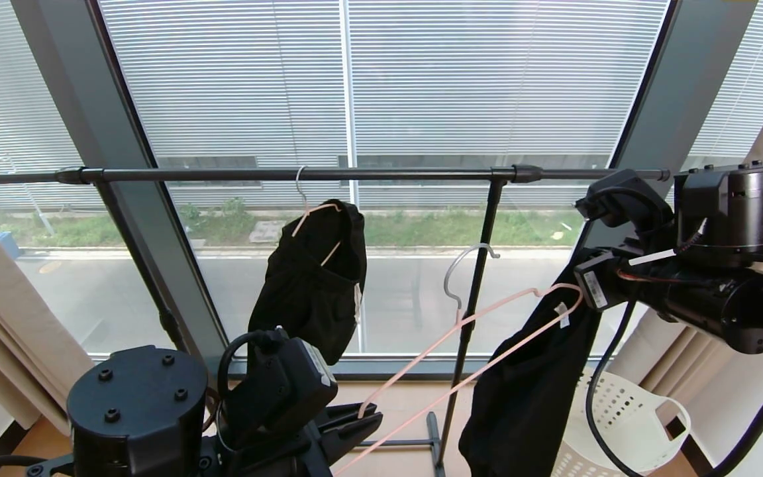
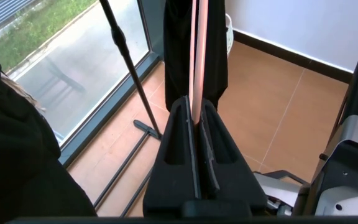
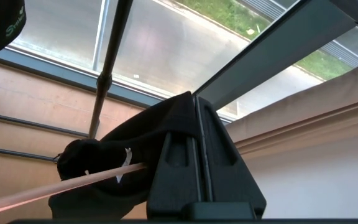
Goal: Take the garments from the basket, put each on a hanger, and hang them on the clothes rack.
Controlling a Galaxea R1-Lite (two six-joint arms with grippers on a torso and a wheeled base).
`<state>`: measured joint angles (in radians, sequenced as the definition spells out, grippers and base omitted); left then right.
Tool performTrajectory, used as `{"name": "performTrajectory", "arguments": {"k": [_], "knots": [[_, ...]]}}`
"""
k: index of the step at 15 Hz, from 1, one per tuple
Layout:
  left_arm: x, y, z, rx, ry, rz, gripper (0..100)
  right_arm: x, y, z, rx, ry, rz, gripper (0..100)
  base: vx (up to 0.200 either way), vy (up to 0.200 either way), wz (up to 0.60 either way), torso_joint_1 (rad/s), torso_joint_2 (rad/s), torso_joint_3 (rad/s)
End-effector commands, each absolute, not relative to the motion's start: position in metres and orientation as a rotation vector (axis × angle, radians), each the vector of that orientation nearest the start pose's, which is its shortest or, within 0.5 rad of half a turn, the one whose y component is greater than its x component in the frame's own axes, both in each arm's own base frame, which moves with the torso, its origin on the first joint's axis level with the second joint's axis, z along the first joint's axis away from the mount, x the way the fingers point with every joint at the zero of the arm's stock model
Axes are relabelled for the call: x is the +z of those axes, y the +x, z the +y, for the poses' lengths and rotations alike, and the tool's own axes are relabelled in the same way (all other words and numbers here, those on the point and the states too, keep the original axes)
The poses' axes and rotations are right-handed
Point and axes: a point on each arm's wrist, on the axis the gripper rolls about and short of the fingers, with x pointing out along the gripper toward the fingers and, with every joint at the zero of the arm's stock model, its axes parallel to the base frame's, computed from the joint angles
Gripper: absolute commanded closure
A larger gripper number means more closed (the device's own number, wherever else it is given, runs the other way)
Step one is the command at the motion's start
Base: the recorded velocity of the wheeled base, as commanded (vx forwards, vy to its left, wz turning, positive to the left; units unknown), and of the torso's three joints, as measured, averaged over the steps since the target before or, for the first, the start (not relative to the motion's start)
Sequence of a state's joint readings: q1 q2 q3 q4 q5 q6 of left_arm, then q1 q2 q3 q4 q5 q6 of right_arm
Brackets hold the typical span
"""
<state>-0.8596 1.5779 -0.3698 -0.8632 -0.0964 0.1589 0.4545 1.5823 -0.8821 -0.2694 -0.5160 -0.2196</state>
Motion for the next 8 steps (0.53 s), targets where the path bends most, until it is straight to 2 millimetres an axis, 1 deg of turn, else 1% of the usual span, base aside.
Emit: {"name": "performTrajectory", "arguments": {"k": [1,4,5,7,8], "knots": [[0.1276,0.1510,-0.1794,-0.973,0.280,0.262,100,0.2038,0.2520,0.1121,-0.014,-0.418,0.386,100,0.000,0.000,0.00,0.000,0.00,0.000],[0.1305,0.1543,-0.1833,-0.968,0.241,0.261,100,0.2023,0.2490,0.1162,0.003,-0.416,0.386,100,0.000,0.000,0.00,0.000,0.00,0.000],[0.1308,0.1544,-0.1828,-0.966,0.240,0.258,100,0.2034,0.2512,0.1169,0.000,-0.407,0.381,100,0.000,0.000,0.00,0.000,0.00,0.000],[0.1301,0.1531,-0.1819,-0.968,0.235,0.264,100,0.2080,0.2560,0.1190,-0.026,-0.364,0.317,100,0.000,0.000,0.00,0.000,0.00,0.000],[0.1301,0.1528,-0.1822,-0.971,0.235,0.264,100,0.2059,0.2580,0.1205,-0.028,-0.362,0.315,100,0.000,0.000,0.00,0.000,0.00,0.000]]}}
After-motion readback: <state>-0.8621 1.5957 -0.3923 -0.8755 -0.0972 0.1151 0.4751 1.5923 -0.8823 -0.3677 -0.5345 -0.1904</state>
